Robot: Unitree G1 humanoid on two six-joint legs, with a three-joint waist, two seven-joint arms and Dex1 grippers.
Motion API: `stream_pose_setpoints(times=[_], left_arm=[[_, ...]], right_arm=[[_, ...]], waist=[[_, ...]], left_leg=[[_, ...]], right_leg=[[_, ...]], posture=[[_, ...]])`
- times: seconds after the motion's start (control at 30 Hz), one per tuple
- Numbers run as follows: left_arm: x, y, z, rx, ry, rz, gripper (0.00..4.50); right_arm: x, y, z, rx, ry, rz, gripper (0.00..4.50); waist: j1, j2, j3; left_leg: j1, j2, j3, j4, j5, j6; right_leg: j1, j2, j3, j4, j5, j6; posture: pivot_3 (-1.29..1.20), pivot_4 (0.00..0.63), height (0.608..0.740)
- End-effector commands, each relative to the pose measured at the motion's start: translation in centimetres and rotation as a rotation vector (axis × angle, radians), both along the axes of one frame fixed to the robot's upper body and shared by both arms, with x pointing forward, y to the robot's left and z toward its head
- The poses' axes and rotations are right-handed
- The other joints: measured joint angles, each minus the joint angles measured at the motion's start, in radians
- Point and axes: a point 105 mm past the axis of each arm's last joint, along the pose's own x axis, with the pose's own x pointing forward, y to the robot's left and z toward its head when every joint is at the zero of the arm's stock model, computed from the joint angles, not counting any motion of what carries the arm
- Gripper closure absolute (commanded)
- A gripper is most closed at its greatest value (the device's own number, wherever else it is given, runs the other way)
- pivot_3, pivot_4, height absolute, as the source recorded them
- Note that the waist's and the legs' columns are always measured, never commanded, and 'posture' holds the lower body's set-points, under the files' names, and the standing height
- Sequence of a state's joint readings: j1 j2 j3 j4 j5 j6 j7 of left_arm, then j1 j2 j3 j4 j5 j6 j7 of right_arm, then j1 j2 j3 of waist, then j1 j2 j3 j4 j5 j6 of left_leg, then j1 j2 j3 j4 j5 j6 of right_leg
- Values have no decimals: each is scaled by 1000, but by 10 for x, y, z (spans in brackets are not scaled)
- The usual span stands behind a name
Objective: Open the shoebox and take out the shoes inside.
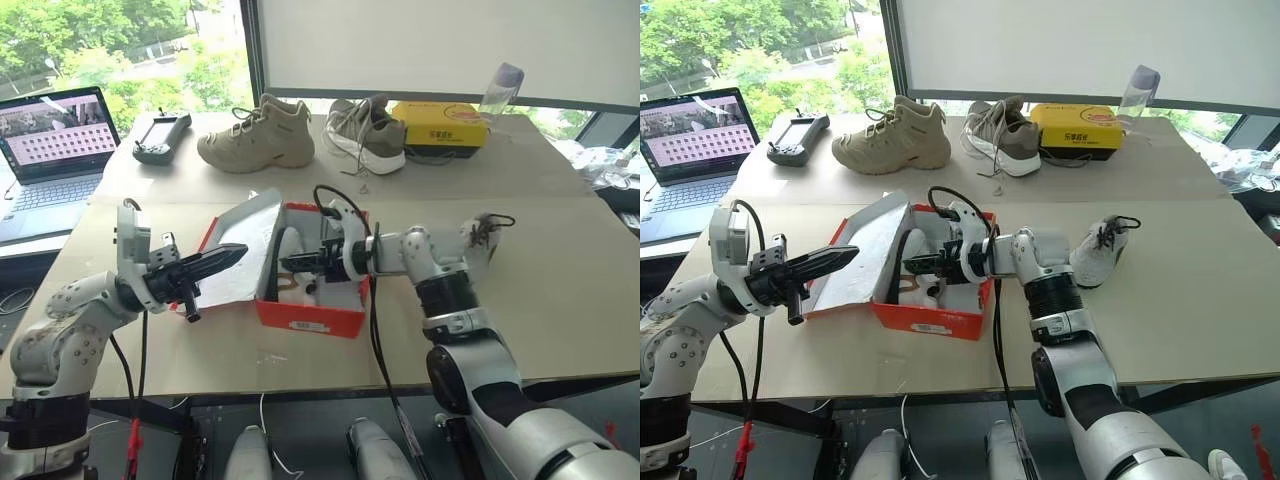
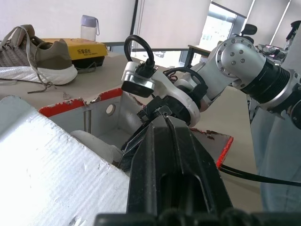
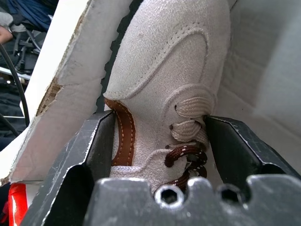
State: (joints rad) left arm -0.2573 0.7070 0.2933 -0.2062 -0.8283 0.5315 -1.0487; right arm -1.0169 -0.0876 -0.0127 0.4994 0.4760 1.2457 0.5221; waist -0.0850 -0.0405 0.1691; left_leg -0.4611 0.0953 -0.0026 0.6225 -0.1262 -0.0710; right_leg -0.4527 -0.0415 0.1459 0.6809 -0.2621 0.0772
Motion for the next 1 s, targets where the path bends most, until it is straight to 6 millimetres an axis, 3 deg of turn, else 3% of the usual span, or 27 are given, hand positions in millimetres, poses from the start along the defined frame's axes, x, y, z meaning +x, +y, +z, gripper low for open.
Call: stream_pose_setpoints(times=[0.03,0.07,0.17,0.33,0.47,0.6,0.83,1.0], left_arm=[[-4,-1,11,18,-49,-5,4500],[-4,-1,11,20,-50,-4,4500],[-4,-1,12,23,-51,-1,4500],[-2,0,11,27,-52,8,4500],[-2,-1,10,31,-52,10,4500],[-1,-1,10,36,-51,13,4500],[-1,-2,10,36,-49,13,4500],[-1,-2,10,34,-47,13,4500]], right_arm=[[2,0,-16,-44,36,-15,973],[2,0,-17,-39,40,-16,973],[3,0,-16,-21,40,-17,1731],[5,-1,-13,-11,31,-19,3395],[1,3,-1,52,21,19,4395],[-4,9,38,246,2,68,4459],[8,-18,71,292,-80,-3,4459],[1,-32,99,328,-153,-11,4459]], waist=[[-7,0,0],[-11,0,0],[-16,0,0],[-16,0,0],[-15,0,0],[-13,0,0],[-11,0,0],[-13,0,0]], left_leg=[[1,0,0,0,0,0],[2,0,0,0,0,0],[4,0,0,0,0,0],[9,0,0,0,0,0],[12,0,0,0,0,0],[10,0,0,0,0,0],[-2,0,-1,-1,0,0],[-6,0,-1,0,0,0]], right_leg=[[1,0,0,0,0,0],[2,0,0,0,0,0],[4,0,0,0,0,0],[11,0,0,0,0,0],[14,0,0,-1,-4,-6],[12,0,0,-1,-4,-6],[-1,0,-1,-1,0,0],[-4,0,-1,-1,0,0]], posture=[[0,150,685],[0,150,685],[0,150,685],[0,150,685],[0,150,685],[0,150,685],[0,150,685],[0,150,685]])
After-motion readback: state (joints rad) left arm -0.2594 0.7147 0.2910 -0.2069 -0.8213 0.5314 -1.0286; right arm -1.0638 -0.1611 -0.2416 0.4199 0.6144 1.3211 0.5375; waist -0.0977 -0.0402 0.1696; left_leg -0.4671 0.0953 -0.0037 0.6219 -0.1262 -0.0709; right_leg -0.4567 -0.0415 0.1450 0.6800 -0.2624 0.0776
